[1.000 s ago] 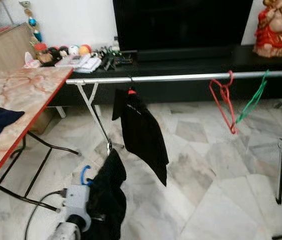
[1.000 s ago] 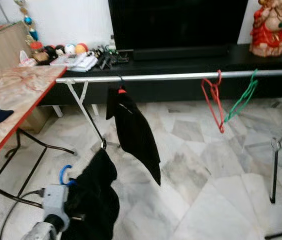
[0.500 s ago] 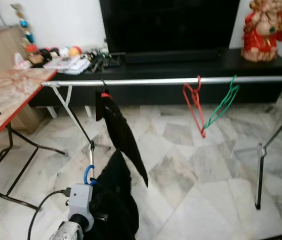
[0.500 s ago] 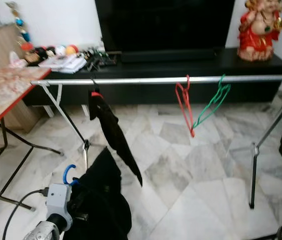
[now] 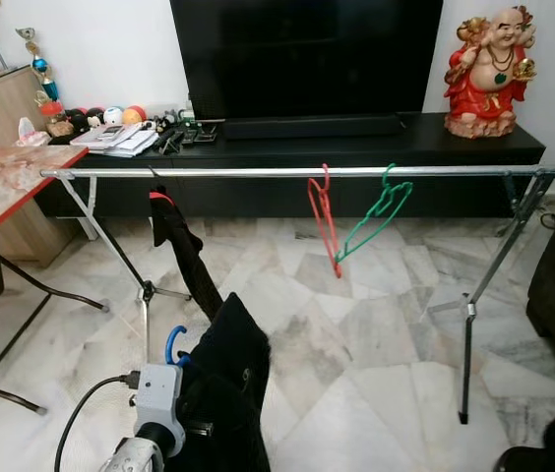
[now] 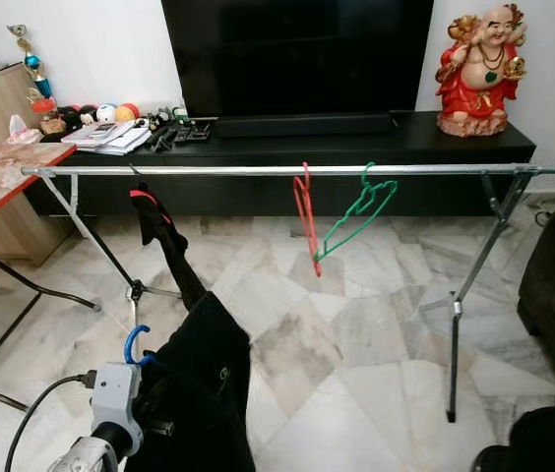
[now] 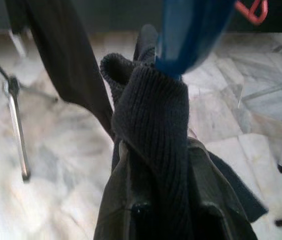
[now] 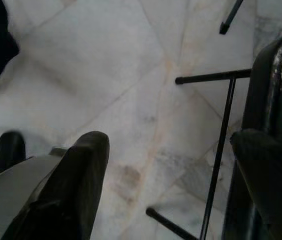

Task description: Hang hanger

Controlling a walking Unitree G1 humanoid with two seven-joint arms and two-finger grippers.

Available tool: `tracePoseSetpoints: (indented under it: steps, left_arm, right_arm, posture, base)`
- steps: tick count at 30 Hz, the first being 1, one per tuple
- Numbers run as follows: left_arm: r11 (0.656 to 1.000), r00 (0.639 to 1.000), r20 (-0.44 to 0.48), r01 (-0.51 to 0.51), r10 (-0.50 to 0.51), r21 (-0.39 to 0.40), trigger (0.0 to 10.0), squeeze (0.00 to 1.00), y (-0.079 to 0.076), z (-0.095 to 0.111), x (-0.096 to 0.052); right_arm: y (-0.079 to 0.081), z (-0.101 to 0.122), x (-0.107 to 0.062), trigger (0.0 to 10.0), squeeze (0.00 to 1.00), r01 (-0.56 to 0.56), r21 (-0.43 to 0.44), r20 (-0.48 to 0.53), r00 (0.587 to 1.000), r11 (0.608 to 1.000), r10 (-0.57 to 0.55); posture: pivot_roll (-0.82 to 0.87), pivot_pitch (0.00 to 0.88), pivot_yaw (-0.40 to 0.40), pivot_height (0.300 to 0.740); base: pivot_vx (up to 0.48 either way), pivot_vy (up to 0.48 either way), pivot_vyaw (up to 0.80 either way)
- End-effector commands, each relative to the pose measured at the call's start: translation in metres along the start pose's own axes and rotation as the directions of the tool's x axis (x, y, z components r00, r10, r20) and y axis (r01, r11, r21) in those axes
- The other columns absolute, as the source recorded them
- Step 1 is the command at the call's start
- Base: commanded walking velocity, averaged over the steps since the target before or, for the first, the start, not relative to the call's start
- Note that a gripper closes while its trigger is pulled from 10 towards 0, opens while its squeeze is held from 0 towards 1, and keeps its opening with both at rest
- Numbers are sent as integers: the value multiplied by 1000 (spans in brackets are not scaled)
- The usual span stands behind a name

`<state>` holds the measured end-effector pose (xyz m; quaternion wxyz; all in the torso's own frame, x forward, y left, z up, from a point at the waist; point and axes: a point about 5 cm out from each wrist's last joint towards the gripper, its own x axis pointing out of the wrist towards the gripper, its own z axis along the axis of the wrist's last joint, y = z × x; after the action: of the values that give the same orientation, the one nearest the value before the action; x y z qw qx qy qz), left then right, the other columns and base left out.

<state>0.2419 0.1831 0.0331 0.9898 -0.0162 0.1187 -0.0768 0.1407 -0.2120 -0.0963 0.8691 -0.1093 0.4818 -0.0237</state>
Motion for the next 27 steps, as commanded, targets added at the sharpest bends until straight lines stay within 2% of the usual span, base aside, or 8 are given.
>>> tracePoseSetpoints:
  steps: [1,12,27]
  left_arm:
    - [1000,999,46,-15,14,1,10000,0,5,9,0]
    - [1000,1000,17,-15,16,-16,10000,0,3,3,-2]
    - [1000,1000,18,-12,12,-21,10000,0,1,4,0]
  right_arm:
    - [1,0,0,10000,0,-6,-2,-4,1000,1000,6]
    - [-2,-1,0,10000,0,-7,2,-6,1000,1000,7]
    - [2,6,2,10000,0,-16,-9,5,1000,1000,16]
  posture:
    - [-28,1,56,740]
    - [-27,9,53,740]
    - [-26,14,47,740]
  base:
    - [0,0,0]
    - [0,0,0]
    - [303,0,0]
